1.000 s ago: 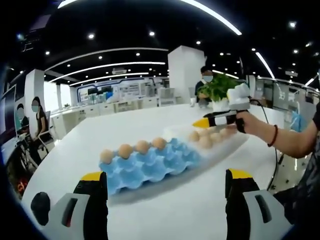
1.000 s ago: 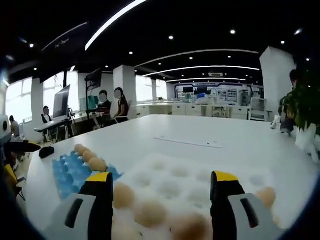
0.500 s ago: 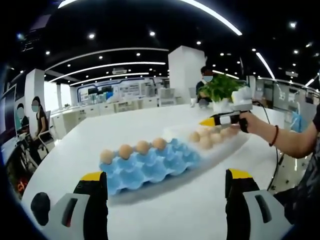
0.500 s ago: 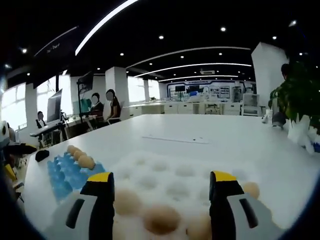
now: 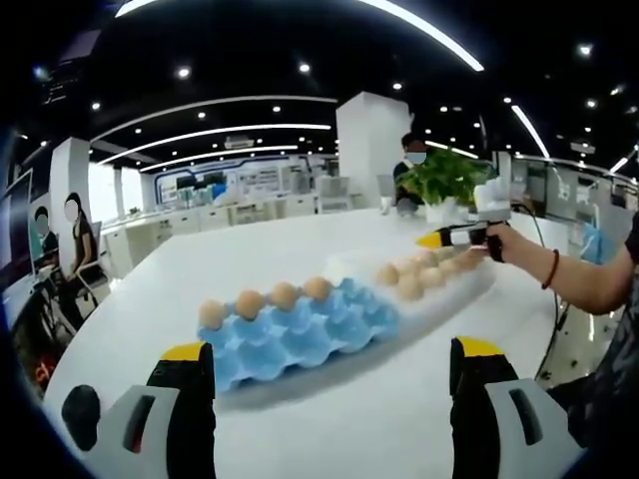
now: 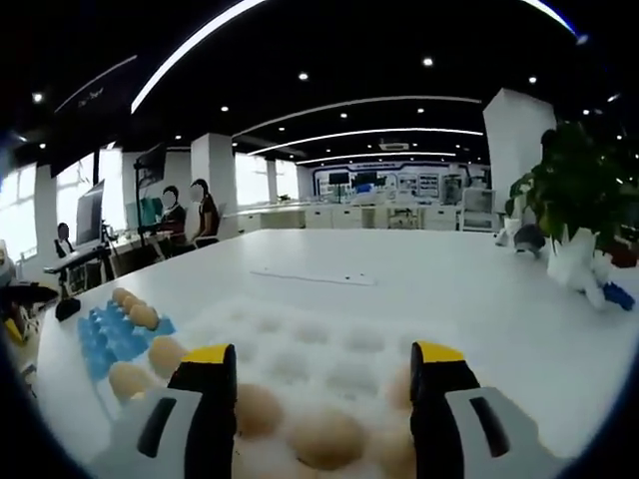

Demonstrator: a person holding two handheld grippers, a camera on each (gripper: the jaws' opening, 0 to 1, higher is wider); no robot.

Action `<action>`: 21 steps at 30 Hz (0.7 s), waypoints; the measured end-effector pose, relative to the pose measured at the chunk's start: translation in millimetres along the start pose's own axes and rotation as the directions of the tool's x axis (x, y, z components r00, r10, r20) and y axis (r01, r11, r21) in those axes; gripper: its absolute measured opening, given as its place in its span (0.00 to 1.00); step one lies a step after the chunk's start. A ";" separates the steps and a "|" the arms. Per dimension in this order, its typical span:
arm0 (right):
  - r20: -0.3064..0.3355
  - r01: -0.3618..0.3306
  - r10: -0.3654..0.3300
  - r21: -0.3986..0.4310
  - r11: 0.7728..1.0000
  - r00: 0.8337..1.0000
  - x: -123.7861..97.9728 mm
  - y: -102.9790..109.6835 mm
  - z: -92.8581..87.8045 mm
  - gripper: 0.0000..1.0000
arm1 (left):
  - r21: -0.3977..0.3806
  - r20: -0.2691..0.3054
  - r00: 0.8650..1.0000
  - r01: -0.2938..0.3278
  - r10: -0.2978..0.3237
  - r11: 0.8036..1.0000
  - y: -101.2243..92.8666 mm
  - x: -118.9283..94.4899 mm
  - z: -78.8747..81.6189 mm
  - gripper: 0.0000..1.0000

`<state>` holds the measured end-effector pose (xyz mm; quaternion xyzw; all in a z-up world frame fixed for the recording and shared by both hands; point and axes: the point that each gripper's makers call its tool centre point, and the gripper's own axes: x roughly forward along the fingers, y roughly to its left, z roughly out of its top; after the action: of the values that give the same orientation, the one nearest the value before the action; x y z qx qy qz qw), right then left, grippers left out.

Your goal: Place the egg into an empty slot of the egg tray after lifting it from the table, then release the egg inside the slot.

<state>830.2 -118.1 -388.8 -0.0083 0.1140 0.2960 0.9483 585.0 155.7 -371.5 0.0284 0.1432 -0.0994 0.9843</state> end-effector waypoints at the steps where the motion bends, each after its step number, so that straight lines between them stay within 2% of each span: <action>1: -0.007 0.007 -0.007 0.010 1.000 1.000 -1.0 -7.0 -1.2 0.73 | 0.001 0.002 1.000 0.001 -0.001 1.000 -0.5 -0.3 0.2 1.00; 9: -0.008 0.041 -0.041 0.010 0.999 0.999 -15.6 -28.1 -4.0 0.71 | -0.002 -0.003 1.000 -0.008 0.008 1.000 -2.7 -0.8 -1.3 1.00; 15: -0.018 0.070 -0.070 0.028 0.997 0.997 -16.2 -45.6 -5.8 0.64 | 0.001 -0.006 1.000 -0.007 0.007 1.000 -6.3 1.0 -0.7 1.00; 21: -0.032 0.086 -0.085 0.029 0.996 0.996 -11.3 -51.1 -8.9 0.57 | -0.002 0.004 1.000 -0.015 0.015 1.000 -6.0 1.6 1.8 1.00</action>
<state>848.1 -167.4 -397.5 -0.0031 0.1324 0.2533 0.9583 585.8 149.3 -370.3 0.0282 0.1413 -0.0918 0.9853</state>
